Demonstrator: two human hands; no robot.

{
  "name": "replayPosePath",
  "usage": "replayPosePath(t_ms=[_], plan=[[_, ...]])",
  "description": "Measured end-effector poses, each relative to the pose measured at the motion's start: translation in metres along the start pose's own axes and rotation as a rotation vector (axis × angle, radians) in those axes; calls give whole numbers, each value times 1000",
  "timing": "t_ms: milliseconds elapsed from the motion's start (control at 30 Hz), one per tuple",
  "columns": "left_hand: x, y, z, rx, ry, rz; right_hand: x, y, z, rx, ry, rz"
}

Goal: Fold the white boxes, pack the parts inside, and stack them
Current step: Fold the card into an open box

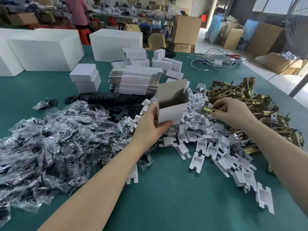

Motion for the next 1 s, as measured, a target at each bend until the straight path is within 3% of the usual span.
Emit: replayPosePath(t_ms=[167, 267, 400, 500, 667, 833, 1000], plan=[[-1, 3, 3, 60, 29, -32, -1, 12, 13, 128, 62, -407], [-5, 6, 5, 97, 63, -28, -7, 13, 23, 231, 171, -642], [-10, 3, 3, 19, 99, 12, -25, 9, 30, 364, 351, -805], [-12, 0, 2, -27, 115, 63, -62, -17, 32, 207, 449, -639], [-12, -3, -2, -20, 109, 73, -139, -107, 50, -359, 529, -503], [-12, -1, -2, 2, 94, 83, -149, -178, 51, -633, 280, -432], [-15, 0, -3, -6, 68, 42, -121, -205, 31, -687, 60, -311]])
Point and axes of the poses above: each hand's wrist, its own z-axis away from the middle knuckle, its own x-axis out of the palm, y = z × x, the point moved 7 cm from there along -z, towards the middle knuckle, and after that the axes turned 9 degrees about -x, right-handed, at the moved point
